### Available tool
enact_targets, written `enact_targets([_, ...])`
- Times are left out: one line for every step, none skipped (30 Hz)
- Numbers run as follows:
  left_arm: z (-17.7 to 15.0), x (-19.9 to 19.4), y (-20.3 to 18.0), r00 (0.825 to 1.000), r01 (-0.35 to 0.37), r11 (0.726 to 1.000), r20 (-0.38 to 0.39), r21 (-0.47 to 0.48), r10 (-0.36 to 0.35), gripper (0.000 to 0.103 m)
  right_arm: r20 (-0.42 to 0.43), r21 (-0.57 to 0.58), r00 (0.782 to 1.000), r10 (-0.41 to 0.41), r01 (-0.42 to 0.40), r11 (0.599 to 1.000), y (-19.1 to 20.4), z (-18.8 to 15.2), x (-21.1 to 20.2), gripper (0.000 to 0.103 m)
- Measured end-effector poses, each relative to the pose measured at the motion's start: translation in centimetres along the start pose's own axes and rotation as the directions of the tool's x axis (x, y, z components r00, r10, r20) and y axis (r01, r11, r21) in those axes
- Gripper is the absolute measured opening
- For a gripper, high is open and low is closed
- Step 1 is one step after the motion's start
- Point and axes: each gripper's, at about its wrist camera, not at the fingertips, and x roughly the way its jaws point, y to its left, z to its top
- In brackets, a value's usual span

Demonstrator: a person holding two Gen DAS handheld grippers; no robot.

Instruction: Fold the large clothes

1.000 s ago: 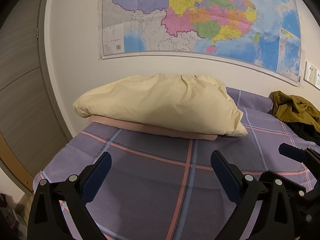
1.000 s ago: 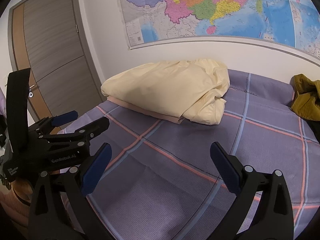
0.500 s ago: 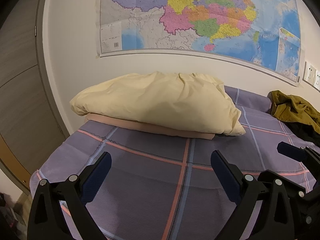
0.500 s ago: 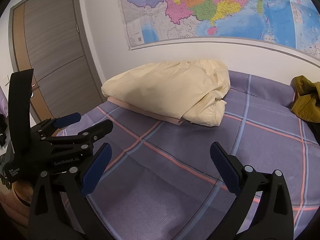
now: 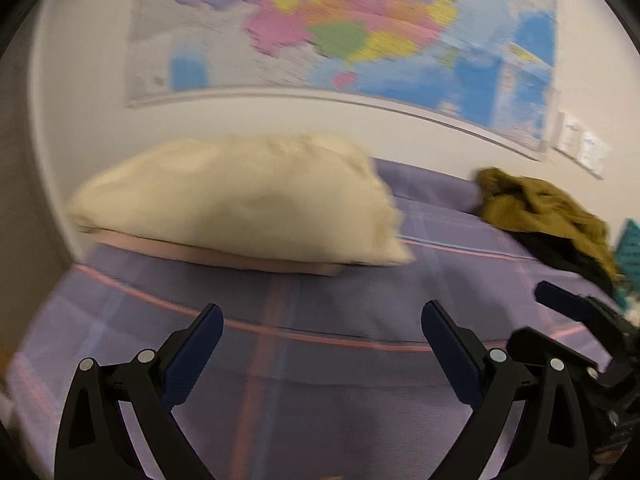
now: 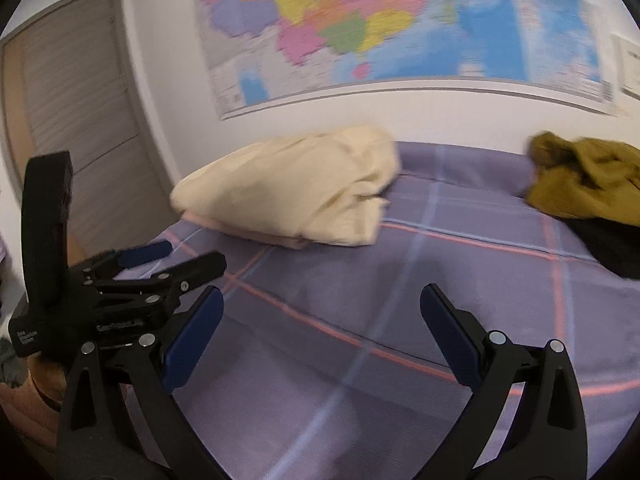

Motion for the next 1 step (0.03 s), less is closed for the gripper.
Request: enact_targets([0.06,0.32,-0.66,1.000,0.027,1.000,-0.008,0.009,-0.026,0.096,0.006,0.011,1.000,-0.019,0.019,1.000,-0.54,-0.12,-0.45,0.097])
